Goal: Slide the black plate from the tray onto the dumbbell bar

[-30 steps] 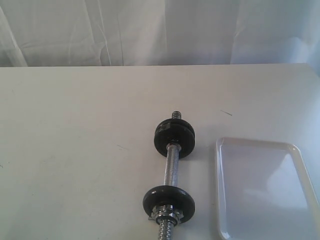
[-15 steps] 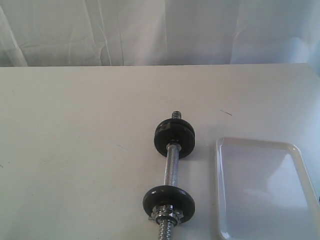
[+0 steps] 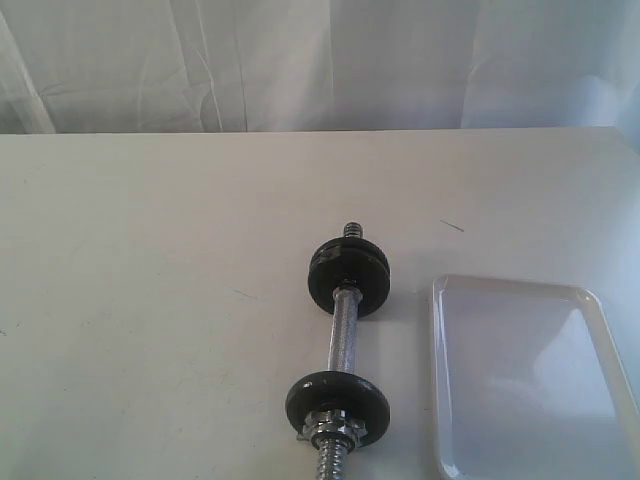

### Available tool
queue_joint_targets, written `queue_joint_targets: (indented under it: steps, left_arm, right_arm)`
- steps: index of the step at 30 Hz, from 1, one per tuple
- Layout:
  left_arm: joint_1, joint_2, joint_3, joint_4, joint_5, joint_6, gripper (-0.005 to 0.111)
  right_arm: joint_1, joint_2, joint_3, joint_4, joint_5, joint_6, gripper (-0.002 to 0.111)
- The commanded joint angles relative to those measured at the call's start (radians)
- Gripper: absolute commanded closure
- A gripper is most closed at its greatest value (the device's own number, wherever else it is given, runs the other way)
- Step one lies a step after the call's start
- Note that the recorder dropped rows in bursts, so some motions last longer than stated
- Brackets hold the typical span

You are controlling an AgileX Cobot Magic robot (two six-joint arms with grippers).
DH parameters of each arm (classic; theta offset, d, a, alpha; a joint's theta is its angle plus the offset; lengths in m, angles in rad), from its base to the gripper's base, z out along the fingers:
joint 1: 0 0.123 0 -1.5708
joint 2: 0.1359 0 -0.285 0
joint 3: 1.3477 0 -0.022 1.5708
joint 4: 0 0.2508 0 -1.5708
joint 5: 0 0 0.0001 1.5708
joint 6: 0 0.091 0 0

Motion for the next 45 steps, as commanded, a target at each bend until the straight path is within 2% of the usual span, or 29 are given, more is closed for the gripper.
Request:
queue_joint_targets:
  steps: [1, 5, 23, 30, 34, 40, 45]
  left_arm:
    - [0.001, -0.004, 0.005, 0.001, -0.002, -0.006, 0.107]
    - [0.001, -0.004, 0.005, 0.001, -0.002, -0.006, 0.107]
    - [0.001, -0.004, 0.005, 0.001, -0.002, -0.006, 0.107]
    - [0.001, -0.004, 0.005, 0.001, -0.002, -0.006, 0.107]
    - [0.001, -0.004, 0.005, 0.001, -0.002, -0.006, 0.107]
    - [0.001, -0.004, 0.005, 0.001, -0.002, -0.006, 0.107]
    - [0.001, -0.004, 0.005, 0.001, -0.002, -0.006, 0.107]
  right_arm:
    - [-0.043, -0.006, 0.002, -0.018, -0.009, 0.004, 0.108]
    - [-0.089, -0.006, 0.002, -0.13, -0.009, 0.004, 0.108]
    - [-0.094, -0.006, 0.002, -0.134, -0.009, -0.018, 0.108]
    - [-0.094, -0.006, 0.002, -0.134, -0.009, -0.222, 0.108]
    - [-0.094, -0.006, 0.002, -0.13, -0.009, -0.232, 0.108]
    - [-0.094, -0.006, 0.002, 0.043, 0.039, -0.232, 0.108]
    - [-0.094, -0.006, 0.002, 0.061, 0.06, -0.232, 0.108]
